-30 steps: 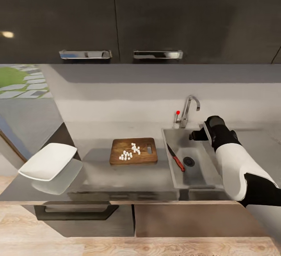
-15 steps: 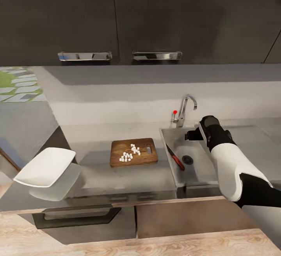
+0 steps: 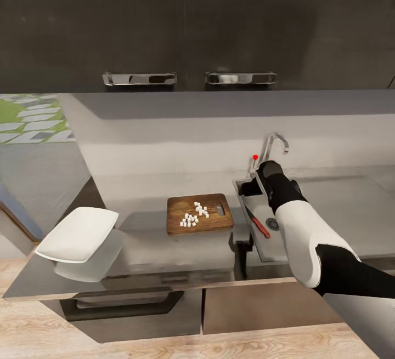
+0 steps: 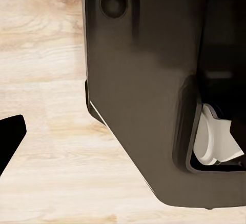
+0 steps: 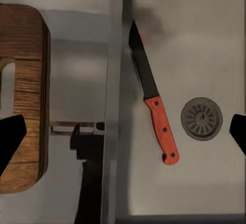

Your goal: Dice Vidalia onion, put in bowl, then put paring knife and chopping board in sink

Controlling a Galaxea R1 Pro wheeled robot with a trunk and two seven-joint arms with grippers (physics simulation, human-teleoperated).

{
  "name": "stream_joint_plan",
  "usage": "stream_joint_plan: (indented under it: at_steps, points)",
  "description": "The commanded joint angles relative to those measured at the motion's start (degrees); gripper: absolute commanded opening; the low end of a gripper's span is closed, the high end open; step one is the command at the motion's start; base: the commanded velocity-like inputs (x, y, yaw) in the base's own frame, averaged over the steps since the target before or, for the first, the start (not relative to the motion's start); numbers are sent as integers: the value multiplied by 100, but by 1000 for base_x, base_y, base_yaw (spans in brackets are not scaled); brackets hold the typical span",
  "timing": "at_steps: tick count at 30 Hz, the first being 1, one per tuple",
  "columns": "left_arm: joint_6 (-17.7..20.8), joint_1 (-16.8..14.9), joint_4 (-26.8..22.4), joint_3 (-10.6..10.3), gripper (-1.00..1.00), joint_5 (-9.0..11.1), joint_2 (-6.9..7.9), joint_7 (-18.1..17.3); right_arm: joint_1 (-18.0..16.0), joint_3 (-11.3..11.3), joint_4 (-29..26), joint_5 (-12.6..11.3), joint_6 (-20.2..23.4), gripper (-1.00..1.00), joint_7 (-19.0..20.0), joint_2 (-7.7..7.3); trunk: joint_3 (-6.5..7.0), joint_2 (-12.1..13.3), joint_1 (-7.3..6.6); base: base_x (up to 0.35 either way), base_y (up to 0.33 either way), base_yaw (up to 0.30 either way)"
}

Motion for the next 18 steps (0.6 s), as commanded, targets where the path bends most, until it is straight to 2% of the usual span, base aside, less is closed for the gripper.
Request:
stream_joint_plan:
  at_steps: [1, 6, 11, 18]
  points:
    - [-40, -10, 26, -43, 100, 59, -1, -33, -6, -36, -38, 62, 13, 100, 47, -5, -12, -12, 3, 0, 3, 0]
    - [-40, -10, 25, -43, 100, 59, -1, -33, -6, -29, -102, 70, 13, 100, 41, -54, -12, -12, 3, 0, 1, 0]
    - [-40, -10, 24, -43, 100, 58, -1, -33, -6, -22, -106, 72, 13, 100, 39, -33, -16, -12, 3, 39, 65, 19]
    - [-40, -10, 24, -43, 100, 58, -1, -33, -6, -12, -98, 72, 13, 100, 38, -6, -36, -12, 3, 15, 28, 131]
